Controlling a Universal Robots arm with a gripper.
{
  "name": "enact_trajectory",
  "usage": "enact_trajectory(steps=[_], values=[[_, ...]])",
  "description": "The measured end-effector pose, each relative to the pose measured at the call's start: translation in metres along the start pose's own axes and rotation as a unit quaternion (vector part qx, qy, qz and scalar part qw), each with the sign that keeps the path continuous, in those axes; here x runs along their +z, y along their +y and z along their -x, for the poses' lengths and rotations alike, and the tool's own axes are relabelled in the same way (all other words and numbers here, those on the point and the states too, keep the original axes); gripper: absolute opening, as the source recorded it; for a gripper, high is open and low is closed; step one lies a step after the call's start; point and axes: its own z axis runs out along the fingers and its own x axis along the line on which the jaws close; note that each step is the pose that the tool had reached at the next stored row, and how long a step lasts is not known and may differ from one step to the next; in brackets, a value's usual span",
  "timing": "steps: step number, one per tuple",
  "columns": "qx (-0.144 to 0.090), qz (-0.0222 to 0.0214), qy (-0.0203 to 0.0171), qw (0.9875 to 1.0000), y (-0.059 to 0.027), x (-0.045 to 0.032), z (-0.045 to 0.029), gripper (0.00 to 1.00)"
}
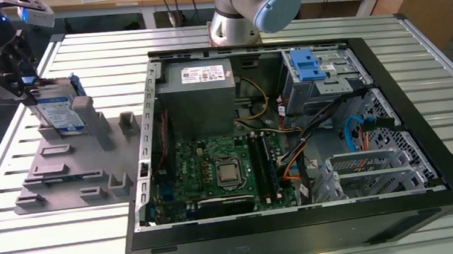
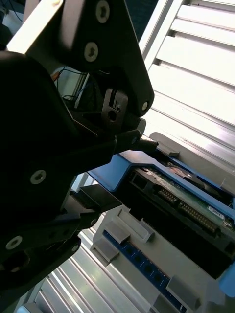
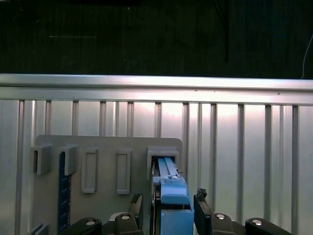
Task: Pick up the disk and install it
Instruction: 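Pick up the disk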
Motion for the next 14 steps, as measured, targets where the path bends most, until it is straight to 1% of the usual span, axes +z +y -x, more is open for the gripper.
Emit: enact_trajectory(steps=[4, 6, 7, 8, 14], values=[[0.0, 0.0001, 0.0001, 1.0, 0.0, 0.0004, 0.0, 0.51], [0.0, 0.0001, 0.0001, 1.0, 0.0, 0.0005, 0.0, 0.39], [0.0, 0.0001, 0.0001, 1.0, 0.0, 0.0005, 0.0, 0.39], [0.0, 0.0001, 0.0001, 1.0, 0.0, 0.0005, 0.0, 0.36], [0.0, -0.0001, 0.0004, 1.0, 0.0, -0.001, 0.0, 0.36]])
